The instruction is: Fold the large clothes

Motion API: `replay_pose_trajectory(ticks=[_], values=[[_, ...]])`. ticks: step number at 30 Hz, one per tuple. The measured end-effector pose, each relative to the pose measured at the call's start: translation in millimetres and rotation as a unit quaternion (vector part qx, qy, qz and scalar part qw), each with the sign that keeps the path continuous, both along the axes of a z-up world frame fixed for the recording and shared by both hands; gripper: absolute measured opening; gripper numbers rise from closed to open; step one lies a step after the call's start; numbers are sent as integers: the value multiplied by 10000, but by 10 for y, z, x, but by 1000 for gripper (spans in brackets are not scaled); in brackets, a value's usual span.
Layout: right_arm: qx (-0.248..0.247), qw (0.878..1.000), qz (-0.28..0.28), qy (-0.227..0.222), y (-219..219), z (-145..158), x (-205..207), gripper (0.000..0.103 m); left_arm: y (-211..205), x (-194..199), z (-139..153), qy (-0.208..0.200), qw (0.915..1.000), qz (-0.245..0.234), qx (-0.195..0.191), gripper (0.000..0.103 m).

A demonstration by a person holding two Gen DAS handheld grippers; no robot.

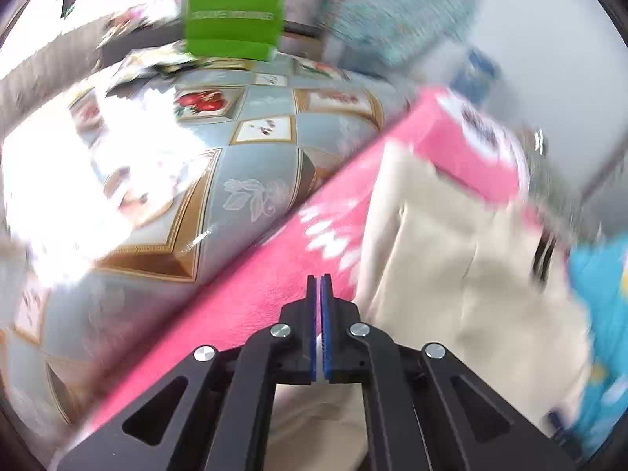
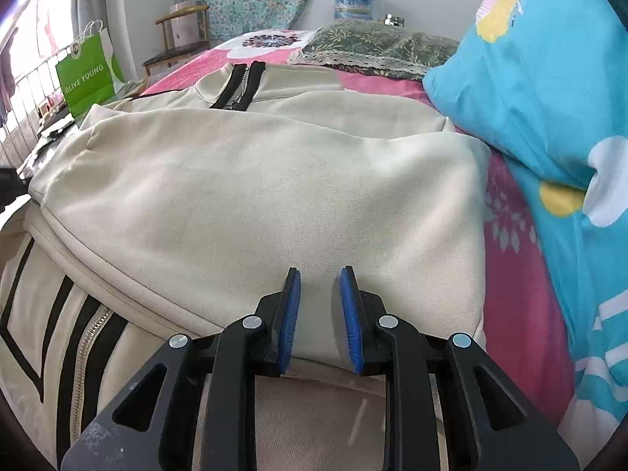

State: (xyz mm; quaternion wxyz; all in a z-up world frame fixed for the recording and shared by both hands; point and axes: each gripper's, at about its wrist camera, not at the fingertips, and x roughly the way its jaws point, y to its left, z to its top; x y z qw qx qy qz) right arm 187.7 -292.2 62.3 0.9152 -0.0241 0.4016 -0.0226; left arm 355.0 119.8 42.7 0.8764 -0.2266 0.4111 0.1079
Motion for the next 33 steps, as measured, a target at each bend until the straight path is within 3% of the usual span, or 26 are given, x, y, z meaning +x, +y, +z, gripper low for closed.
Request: replay_pose_trajectory(ticks=[2, 3, 7, 10, 11, 12, 13, 14, 16, 22, 23, 24, 27, 28, 31, 33], values=[[-12, 10000, -7, -10, 8, -1, -4, 23, -115, 58, 72, -317, 9976, -480, -383, 4], [-15, 10000, 0, -9, 10, -1, -5, 23, -181, 78, 94, -350, 9966, -659, -363, 8], [-52, 10000, 11, -15, 22, -5, -15, 23, -563, 69, 226, -737, 9862, -1464, 247, 11], [6, 10000, 54, -16, 2, -14, -16, 23, -768, 188, 71, -451, 9724, -2285, -137, 11], [82, 9999, 70, -12, -33, -15, -29, 23, -735, 211, -40, -307, 9746, -2209, -203, 10], [179, 9998, 86, -6, -66, -21, -32, 23, -639, 215, -142, -242, 9788, -2013, -299, 2], [219, 9997, 102, -8, -82, -23, -42, 23, -540, 221, -230, -207, 9809, -1882, -439, 3], [198, 9997, 137, -13, -83, -29, -52, 23, -367, 207, -356, -286, 9800, -1751, -900, 3], [62, 9998, 187, -27, -47, -40, -67, 23, -250, 168, -429, -441, 9789, -1659, -1106, 3], [-19, 9998, 168, -81, -32, -63, -91, 23, -574, 82, -220, -474, 9890, -1404, 29, 2], [25, 9998, 163, -83, -48, -67, -93, 23, -690, 9, -101, -691, 9884, -1304, 370, 2], [101, 9998, 161, -86, -70, -72, -94, 23, -781, -58, -21, -925, 9838, -1457, 476, 2], [109, 9997, 154, -130, -67, -83, -97, 23, -1109, -29, -1, -894, 9666, -2354, 473, 2], [66, 9998, 150, -150, -54, -87, -100, 23, -1150, 0, -23, -836, 9649, -2450, 451, 2], [6, 9997, 147, -184, -40, -91, -112, 23, -1158, 117, -255, -500, 9695, -2382, 281, 3], [40, 9997, 158, -182, -49, -87, -117, 23, -996, 208, -477, -350, 9718, -2304, -358, 3]])
